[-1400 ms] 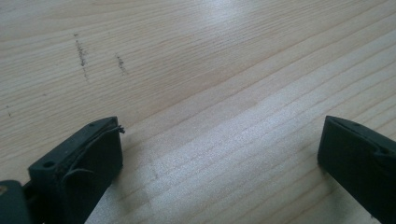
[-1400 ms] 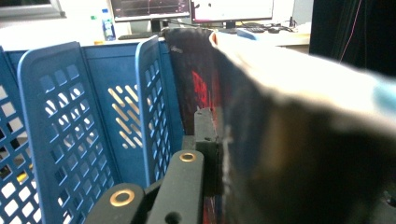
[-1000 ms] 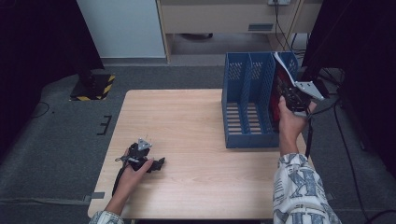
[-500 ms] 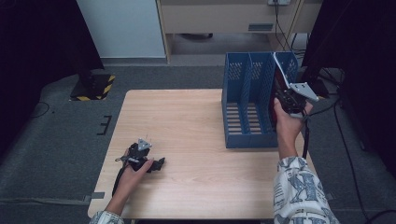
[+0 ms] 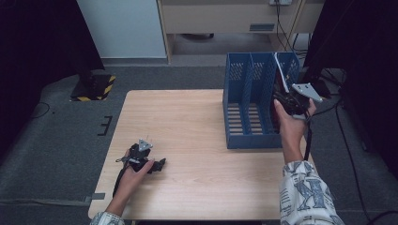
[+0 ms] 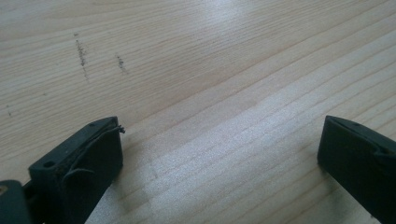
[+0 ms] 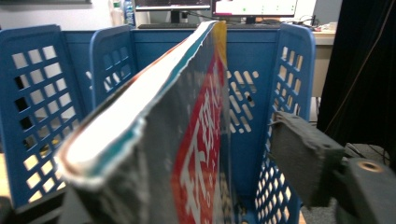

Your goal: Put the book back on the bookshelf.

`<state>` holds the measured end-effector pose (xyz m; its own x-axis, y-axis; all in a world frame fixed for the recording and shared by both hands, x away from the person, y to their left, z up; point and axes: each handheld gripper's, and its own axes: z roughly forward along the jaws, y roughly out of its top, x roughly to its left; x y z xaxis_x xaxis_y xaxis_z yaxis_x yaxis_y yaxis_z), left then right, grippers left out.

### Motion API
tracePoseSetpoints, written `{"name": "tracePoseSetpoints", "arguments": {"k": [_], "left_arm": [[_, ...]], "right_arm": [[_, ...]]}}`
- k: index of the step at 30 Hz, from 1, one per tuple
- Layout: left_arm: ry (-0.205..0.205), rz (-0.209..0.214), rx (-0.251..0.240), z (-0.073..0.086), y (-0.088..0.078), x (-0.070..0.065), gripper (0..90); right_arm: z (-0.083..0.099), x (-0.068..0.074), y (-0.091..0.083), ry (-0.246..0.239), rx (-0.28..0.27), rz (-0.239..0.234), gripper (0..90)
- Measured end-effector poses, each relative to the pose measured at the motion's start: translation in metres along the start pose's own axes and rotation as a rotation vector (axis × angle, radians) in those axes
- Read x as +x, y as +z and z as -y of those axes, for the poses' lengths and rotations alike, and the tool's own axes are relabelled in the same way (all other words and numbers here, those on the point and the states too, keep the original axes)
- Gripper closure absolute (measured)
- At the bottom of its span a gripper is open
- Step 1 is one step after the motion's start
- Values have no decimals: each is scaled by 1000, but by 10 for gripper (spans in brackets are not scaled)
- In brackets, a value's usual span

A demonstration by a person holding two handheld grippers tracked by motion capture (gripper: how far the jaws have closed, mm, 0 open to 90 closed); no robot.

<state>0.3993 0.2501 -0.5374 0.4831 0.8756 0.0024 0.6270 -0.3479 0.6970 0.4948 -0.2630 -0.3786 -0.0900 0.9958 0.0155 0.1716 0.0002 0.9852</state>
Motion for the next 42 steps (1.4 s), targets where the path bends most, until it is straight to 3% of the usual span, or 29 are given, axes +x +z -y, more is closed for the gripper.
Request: {"name": "tracePoseSetpoints", "arguments": {"k": [10, 18, 20, 32, 42], "left_arm": [[0, 0, 0, 0, 0, 0, 0], [0, 0, 1, 0, 0, 0, 0], [0, 0, 0, 0, 0, 0, 0], [0, 0, 0, 0, 0, 0, 0], [-2, 0, -1, 0, 0, 0, 0]], "right_arm": [[-1, 3, -3, -24, 30, 2, 212], [-2, 12, -10, -37, 74, -43, 134], [0, 15, -12, -61, 85, -51, 117], [10, 19, -27, -82, 109, -90, 59], [20, 20, -47, -88, 103, -81, 63]]}}
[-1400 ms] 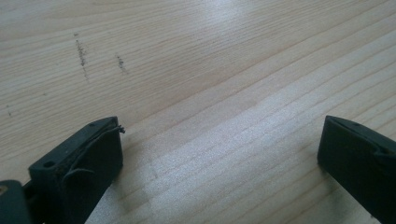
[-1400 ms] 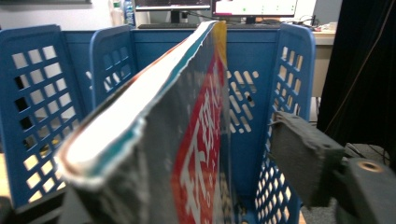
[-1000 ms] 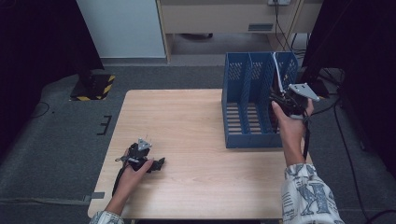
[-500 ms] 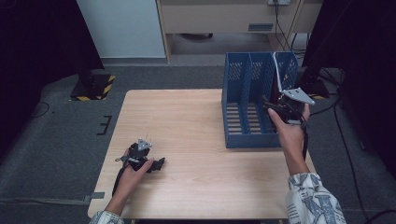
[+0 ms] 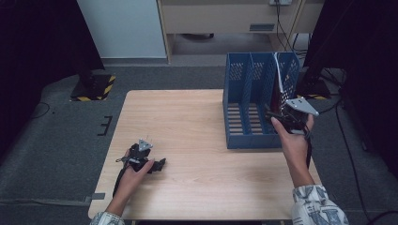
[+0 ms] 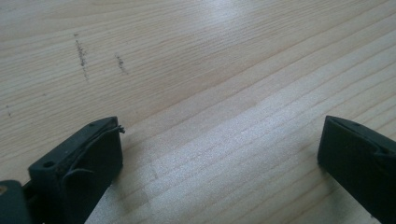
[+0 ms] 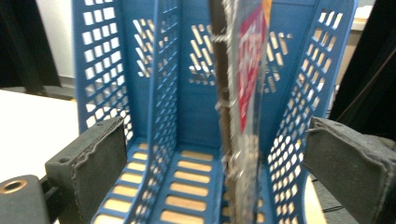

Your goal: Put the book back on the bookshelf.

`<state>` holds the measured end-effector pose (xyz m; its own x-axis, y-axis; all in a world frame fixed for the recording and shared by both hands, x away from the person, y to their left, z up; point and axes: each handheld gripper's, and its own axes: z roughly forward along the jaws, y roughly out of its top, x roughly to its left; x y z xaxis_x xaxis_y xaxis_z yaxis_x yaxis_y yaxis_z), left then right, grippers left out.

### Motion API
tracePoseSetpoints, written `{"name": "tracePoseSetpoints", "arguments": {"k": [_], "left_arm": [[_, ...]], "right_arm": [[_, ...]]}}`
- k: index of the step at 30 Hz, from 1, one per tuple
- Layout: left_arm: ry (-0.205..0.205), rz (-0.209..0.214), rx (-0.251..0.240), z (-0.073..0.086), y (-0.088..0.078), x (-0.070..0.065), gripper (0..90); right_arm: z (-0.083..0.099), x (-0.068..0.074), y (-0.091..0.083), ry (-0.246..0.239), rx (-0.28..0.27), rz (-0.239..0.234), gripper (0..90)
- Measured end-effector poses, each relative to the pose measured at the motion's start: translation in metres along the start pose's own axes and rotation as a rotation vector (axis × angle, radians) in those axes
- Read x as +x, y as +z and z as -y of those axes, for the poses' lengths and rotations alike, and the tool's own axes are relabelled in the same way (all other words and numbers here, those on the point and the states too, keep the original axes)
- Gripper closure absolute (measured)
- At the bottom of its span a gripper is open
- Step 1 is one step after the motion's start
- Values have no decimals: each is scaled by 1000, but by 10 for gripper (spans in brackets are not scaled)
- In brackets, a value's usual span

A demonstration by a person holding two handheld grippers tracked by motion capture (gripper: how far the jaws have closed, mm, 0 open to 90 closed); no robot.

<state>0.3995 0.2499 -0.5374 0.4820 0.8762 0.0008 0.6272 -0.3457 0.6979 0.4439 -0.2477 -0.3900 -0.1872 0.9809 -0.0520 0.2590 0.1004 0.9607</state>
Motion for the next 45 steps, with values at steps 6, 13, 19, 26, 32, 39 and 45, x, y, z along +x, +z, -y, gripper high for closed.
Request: {"name": "tracePoseSetpoints", "arguments": {"k": [6, 13, 19, 26, 32, 39, 45], "left_arm": [[2, 0, 1, 0, 0, 0, 0], [1, -2, 1, 0, 0, 0, 0], [-3, -3, -1, 0, 0, -1, 0], [-3, -3, -1, 0, 0, -1, 0], [-3, -3, -1, 0, 0, -1, 0], [-3, -3, -1, 1, 0, -1, 0], [-2, -2, 0, 1, 0, -1, 0]], "right_arm": [[16, 8, -18, 9, 14, -35, 52], [43, 21, -34, 38, 72, -74, 59], [59, 39, -41, 45, 82, -118, 71], [62, 63, -41, -11, 93, -171, 83], [59, 84, -37, -48, 109, -227, 95], [49, 103, -31, -76, 113, -267, 105], [48, 115, -26, -113, 130, -293, 109]]}}
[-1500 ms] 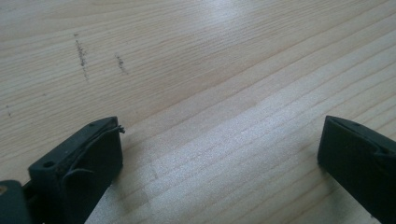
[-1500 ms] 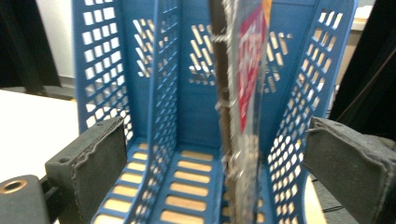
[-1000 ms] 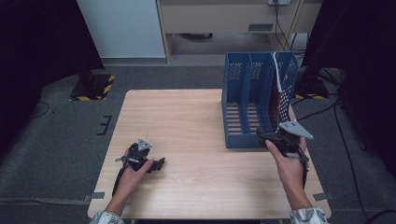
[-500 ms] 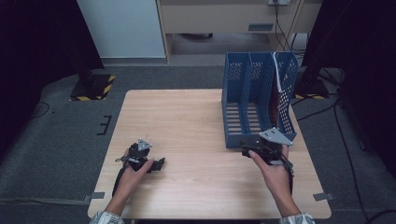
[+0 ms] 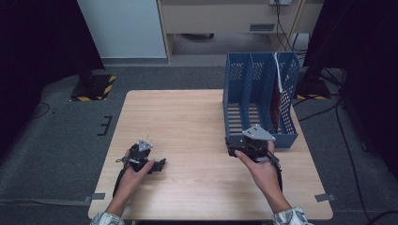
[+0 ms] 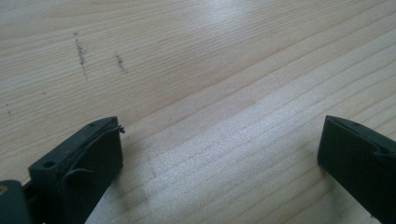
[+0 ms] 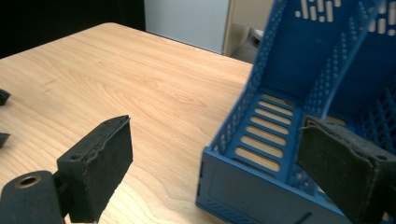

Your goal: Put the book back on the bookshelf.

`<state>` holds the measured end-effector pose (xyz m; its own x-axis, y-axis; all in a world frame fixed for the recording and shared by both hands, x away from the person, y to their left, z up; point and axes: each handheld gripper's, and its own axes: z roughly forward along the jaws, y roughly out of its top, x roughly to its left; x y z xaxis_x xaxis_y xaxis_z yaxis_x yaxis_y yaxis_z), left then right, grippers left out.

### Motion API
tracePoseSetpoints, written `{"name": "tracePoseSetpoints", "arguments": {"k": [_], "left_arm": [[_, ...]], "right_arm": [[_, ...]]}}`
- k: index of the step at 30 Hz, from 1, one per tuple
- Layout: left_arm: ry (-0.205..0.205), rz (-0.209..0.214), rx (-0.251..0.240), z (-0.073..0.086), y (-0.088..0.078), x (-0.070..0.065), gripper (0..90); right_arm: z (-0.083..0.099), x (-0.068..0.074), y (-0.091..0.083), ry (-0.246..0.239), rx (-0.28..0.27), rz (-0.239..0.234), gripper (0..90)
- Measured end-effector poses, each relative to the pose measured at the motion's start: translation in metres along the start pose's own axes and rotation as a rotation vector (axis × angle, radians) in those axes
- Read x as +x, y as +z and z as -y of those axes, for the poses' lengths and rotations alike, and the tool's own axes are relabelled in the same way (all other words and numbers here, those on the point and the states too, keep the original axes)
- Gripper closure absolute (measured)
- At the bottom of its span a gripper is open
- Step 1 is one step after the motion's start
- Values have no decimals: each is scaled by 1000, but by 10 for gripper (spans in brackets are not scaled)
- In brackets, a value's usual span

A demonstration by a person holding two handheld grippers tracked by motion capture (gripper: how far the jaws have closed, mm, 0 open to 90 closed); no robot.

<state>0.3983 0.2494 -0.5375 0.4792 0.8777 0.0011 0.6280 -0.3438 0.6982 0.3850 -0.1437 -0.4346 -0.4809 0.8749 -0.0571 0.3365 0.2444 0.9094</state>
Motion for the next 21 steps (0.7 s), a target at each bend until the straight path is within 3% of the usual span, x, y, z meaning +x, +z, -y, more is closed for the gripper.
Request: {"name": "tracePoseSetpoints", "arguments": {"k": [9, 21], "left_arm": [[0, 0, 0, 0, 0, 0, 0], [0, 0, 0, 0, 0, 0, 0]], "right_arm": [[-5, 8, 2, -31, 2, -31, 118], [-20, 32, 13, -77, 3, -81, 121]]}}
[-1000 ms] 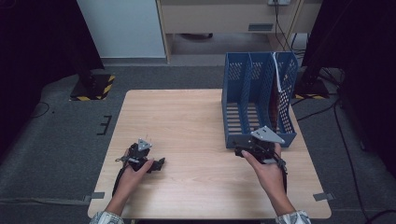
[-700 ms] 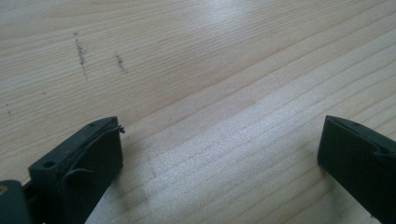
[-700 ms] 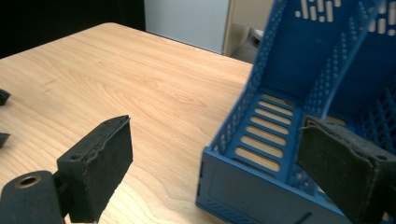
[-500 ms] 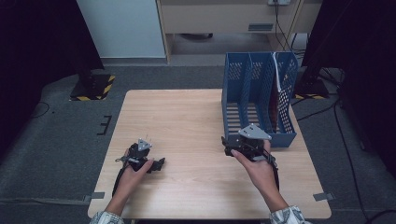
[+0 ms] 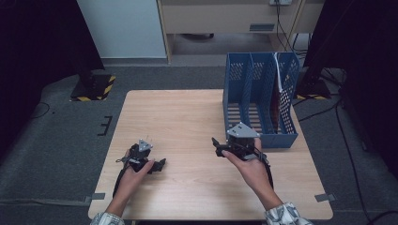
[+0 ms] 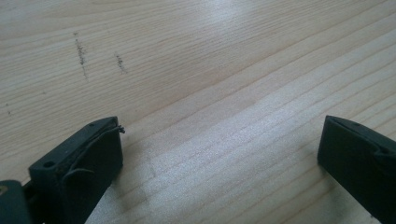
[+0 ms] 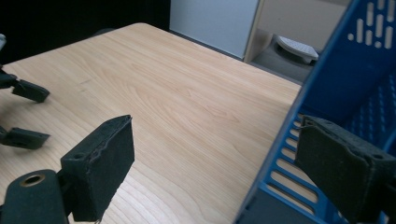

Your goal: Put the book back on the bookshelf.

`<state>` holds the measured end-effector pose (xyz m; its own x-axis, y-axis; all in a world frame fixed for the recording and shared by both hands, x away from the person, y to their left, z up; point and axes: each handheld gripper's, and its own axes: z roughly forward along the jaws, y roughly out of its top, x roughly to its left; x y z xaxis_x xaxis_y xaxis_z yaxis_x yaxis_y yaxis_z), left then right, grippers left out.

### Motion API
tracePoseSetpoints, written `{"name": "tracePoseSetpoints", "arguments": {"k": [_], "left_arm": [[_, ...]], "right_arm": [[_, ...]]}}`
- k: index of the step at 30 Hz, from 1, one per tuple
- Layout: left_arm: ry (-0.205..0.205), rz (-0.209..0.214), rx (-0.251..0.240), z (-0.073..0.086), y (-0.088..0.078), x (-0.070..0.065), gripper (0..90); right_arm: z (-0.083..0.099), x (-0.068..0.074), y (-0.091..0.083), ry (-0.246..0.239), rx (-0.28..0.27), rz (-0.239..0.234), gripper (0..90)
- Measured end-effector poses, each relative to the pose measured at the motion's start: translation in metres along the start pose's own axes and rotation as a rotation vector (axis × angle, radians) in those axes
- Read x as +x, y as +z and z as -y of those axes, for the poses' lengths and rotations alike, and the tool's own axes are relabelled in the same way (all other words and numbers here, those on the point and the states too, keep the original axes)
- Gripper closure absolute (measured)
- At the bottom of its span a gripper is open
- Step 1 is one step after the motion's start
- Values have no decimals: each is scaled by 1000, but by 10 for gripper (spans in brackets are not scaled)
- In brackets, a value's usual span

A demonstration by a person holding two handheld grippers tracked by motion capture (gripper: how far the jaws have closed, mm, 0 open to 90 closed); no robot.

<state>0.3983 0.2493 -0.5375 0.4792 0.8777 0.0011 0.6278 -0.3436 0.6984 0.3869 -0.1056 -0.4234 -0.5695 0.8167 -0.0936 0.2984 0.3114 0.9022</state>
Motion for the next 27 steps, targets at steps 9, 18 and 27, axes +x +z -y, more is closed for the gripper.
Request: {"name": "tracePoseSetpoints", "arguments": {"k": [9, 18, 27], "left_arm": [[1, 0, 1, 0, 0, 0, 0], [0, 1, 0, 0, 0, 0, 0], [1, 1, 1, 0, 0, 0, 0]], "right_arm": [[-8, 18, 15, -38, 17, -48, 128], [-2, 38, 30, -72, 54, -94, 151], [14, 58, 43, -89, 131, -160, 172]]}}
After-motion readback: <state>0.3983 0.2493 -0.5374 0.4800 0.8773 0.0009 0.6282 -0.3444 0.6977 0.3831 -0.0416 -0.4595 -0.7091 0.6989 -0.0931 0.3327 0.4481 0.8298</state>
